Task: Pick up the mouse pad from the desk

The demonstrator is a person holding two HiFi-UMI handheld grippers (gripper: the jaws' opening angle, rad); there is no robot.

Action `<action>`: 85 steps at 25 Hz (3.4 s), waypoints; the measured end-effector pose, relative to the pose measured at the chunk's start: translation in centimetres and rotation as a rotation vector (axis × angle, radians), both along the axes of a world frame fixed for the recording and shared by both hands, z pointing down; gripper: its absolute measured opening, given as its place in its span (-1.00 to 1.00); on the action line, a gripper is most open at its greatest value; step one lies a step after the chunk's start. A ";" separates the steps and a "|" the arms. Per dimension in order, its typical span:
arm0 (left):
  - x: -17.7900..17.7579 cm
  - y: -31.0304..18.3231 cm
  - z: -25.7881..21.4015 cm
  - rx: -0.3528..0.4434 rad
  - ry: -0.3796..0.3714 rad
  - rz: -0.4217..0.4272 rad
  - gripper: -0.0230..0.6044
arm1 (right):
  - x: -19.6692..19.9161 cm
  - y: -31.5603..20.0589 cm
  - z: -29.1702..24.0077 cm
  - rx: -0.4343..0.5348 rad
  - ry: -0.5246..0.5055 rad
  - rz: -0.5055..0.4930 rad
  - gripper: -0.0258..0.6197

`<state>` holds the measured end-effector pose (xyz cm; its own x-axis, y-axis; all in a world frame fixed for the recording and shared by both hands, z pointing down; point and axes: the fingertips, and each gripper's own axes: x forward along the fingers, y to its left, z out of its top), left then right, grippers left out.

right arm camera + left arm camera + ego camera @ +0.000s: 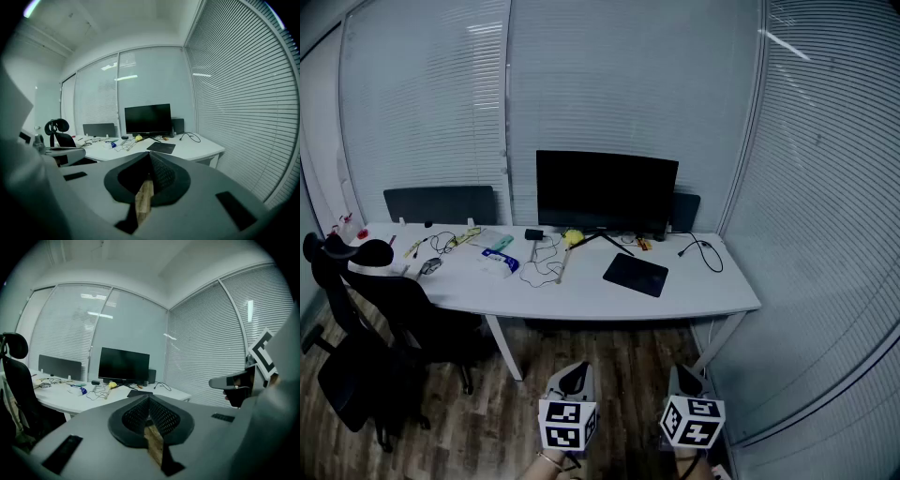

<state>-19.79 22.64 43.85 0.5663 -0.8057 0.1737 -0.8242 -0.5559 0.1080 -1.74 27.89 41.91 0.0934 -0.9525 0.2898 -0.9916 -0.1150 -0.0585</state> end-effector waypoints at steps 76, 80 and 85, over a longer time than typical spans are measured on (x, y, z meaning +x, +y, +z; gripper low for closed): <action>14.5 -23.1 2.8 -0.075 -0.102 -0.107 -0.87 | 16.6 -24.2 6.3 -0.159 -0.136 -0.090 -0.82; 15.1 -24.6 3.2 -0.081 -0.091 -0.103 -0.87 | 17.5 -25.4 6.4 -0.158 -0.131 -0.077 -0.82; 15.9 -27.2 2.5 -0.068 -0.070 -0.107 -0.87 | 18.3 -27.7 5.5 -0.146 -0.111 -0.074 -0.82</action>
